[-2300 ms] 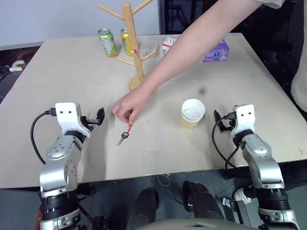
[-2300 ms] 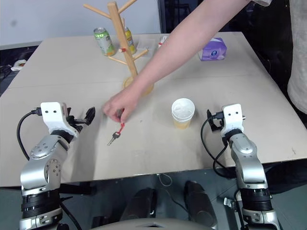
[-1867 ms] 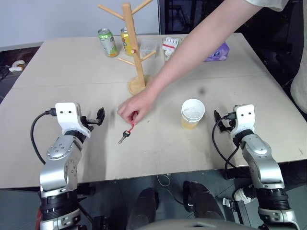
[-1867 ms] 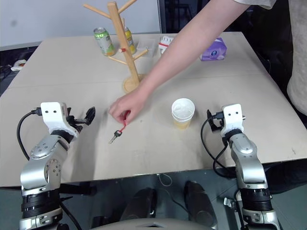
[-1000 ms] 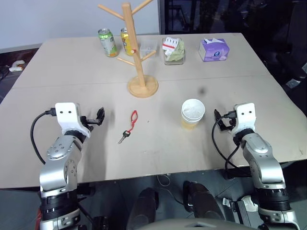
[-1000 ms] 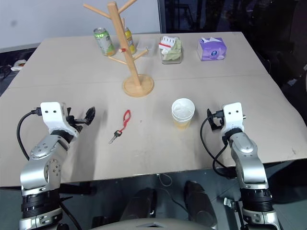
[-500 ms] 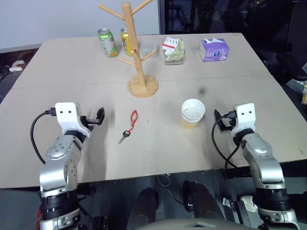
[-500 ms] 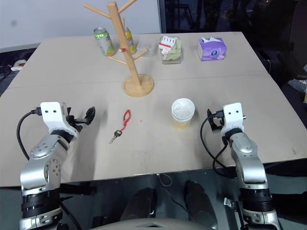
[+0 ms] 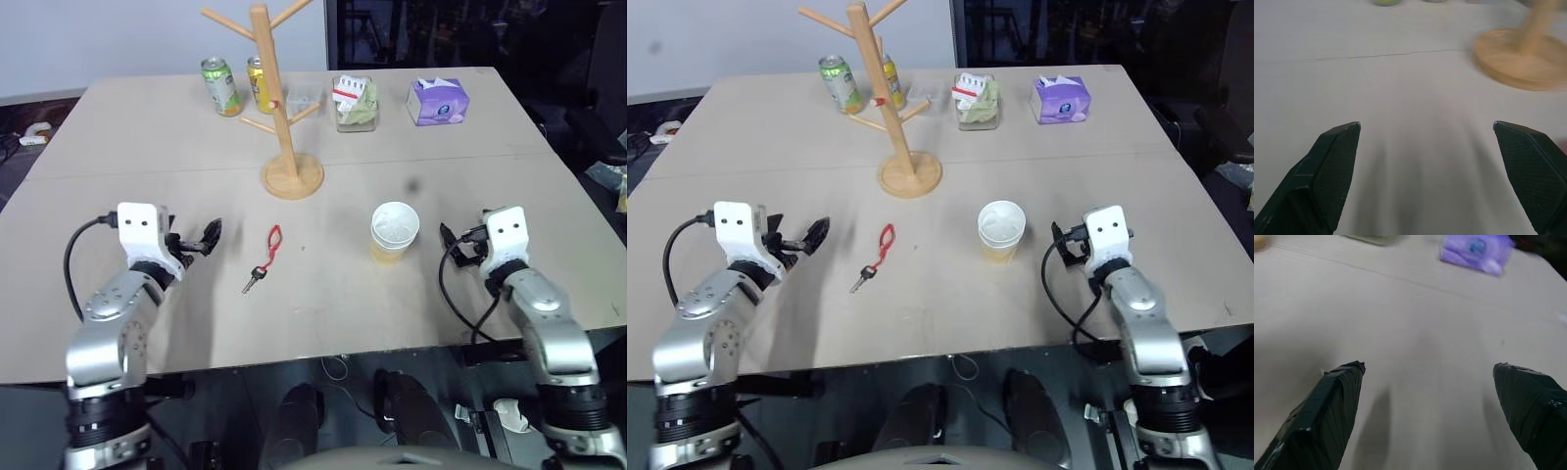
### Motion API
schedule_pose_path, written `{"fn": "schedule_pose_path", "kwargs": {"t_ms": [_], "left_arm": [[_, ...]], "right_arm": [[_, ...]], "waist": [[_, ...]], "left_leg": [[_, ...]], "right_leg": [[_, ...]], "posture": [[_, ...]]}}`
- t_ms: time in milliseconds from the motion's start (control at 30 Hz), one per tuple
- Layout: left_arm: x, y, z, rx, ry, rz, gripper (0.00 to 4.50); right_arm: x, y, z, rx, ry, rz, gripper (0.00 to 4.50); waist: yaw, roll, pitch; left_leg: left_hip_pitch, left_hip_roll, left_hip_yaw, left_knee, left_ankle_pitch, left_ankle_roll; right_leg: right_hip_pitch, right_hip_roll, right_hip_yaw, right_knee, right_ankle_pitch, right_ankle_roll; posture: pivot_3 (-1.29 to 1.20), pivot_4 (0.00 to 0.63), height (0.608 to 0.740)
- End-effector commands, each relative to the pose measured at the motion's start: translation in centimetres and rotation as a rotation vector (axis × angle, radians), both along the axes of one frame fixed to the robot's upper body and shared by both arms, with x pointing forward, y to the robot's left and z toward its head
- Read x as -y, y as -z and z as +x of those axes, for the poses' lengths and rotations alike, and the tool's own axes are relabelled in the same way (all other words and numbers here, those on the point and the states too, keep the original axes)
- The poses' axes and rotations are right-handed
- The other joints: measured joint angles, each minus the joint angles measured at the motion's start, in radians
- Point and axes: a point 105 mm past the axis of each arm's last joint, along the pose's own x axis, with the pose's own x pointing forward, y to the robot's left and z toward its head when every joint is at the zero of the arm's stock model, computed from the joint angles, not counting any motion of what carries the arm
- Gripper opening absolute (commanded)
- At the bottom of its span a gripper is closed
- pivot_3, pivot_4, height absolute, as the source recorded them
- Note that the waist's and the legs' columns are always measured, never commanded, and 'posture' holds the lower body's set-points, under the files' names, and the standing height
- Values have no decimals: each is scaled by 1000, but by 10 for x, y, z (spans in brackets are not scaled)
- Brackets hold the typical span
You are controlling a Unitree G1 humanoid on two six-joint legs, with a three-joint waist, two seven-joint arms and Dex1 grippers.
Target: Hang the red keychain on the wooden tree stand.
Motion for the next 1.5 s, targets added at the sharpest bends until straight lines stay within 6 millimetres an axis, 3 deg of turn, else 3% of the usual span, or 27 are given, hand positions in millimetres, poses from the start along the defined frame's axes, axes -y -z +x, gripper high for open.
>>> {"fn": "schedule_pose_path", "kwargs": {"t_ms": [33, 200, 333, 533, 767, 1167, 1267, 1433, 1467, 1500], "left_arm": [[45, -50, -18, 5, 384, -9, 4500], [88, -76, -41, -82, 757, 65, 4500], [110, -77, -42, -71, 896, 160, 4500], [123, -75, -38, -38, 955, 205, 4500], [125, -74, -35, 19, 912, 188, 4500], [135, -80, -34, 72, 899, 147, 4500], [136, -79, -34, 75, 895, 142, 4500], [139, -81, -33, 88, 887, 130, 4500], [139, -81, -33, 90, 885, 128, 4500], [140, -81, -33, 92, 884, 126, 4500]], "right_arm": [[-19, -39, -23, -36, -345, -47, 4486], [-40, -76, -56, -166, -745, -171, 4486], [-62, -87, -62, -169, -925, -294, 4486], [-89, -77, -62, -156, -1048, -409, 4486], [-87, -50, -48, -132, -1056, -588, 4486], [-103, -41, -29, -80, -1188, -857, 4486], [-99, -37, -23, -80, -1193, -920, 3667], [-90, -31, -15, -88, -1192, -995, 1117], [-90, -32, -15, -85, -1191, -999, 855], [-89, -33, -14, -82, -1191, -1002, 216]], "waist": [[2, 0, 1], [-4, 2, 2], [-7, 2, 3], [-2, 1, 3], [0, 1, 3], [0, 2, 3], [1, 1, 3], [0, 1, 3], [0, 1, 3], [0, 1, 3]], "left_leg": [[0, 0, 0, 0, 0, 0], [0, 0, -1, -1, 0, 0], [0, 2, 0, -1, 0, 0], [-1, 2, 0, -1, 0, 0], [-2, 1, 0, 0, 0, 0], [-1, 1, -1, 0, 0, 0], [-1, 1, -1, 0, 0, 0], [-1, 0, -1, 0, 0, 0], [-1, 1, -1, 0, 0, 0], [-1, 1, -1, 0, 0, 0]], "right_leg": [[0, 0, 0, 0, 0, 0], [0, 0, -1, -3, 0, 0], [0, 2, -1, -3, 0, 0], [0, 2, -1, -3, 0, 0], [0, 1, -1, -3, 0, 0], [0, 2, -1, -1, 0, 0], [0, 1, -1, -1, 0, 0], [0, 1, -1, -1, 0, 0], [0, 1, -1, -1, 0, 0], [0, 1, -1, -1, 0, 0]], "posture": [[0, 150, 740], [0, 150, 740], [0, 150, 740], [0, 150, 740], [0, 150, 740], [0, 150, 740], [0, 150, 740], [0, 150, 740], [0, 150, 740], [0, 150, 740]]}}
